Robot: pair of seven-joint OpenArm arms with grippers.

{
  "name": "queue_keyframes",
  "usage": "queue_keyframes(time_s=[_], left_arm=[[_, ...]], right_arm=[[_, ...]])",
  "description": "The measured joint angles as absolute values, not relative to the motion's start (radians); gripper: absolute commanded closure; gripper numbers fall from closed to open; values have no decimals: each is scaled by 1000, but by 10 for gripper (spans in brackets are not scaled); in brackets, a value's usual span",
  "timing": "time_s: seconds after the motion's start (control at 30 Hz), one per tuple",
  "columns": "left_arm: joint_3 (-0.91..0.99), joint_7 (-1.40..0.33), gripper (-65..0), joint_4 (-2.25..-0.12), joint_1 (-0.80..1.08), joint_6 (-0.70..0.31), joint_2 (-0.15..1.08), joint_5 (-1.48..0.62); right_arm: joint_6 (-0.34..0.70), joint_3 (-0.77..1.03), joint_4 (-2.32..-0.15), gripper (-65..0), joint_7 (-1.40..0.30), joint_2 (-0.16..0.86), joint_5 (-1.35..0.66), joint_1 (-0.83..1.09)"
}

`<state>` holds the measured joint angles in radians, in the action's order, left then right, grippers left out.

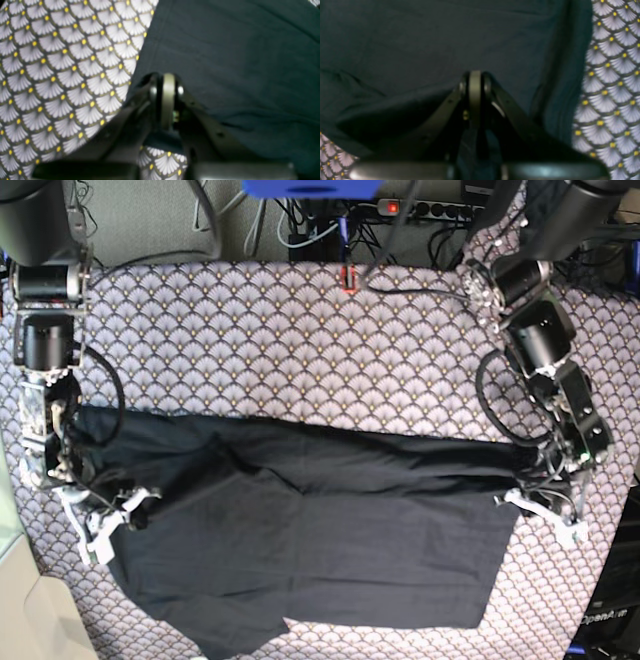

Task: Fold the T-shirt properly
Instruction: 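Drag the grasped shirt edge with both grippers toward the hem, then adjust the right gripper's hold on the shirt edge, regrasping it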

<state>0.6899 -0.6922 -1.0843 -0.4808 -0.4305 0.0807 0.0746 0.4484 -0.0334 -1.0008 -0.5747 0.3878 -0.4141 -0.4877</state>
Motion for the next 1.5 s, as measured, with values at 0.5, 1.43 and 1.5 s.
queue_keyframes(time_s=[0.5,1.43,1.5], left_arm=[[690,-688,0,-1084,-510,-430,80,74],[690,-703,-243,-1312,-357,-442,57,63],[690,-698,-243,-1322,-354,-442,56,59]], right_arm=[[448,-31,-902,-7,-502,360,-310,-514],[564,-40,-1458,-75,-601,313,-297,-132],[569,-55,-1500,-22,-597,297,-308,-112]])
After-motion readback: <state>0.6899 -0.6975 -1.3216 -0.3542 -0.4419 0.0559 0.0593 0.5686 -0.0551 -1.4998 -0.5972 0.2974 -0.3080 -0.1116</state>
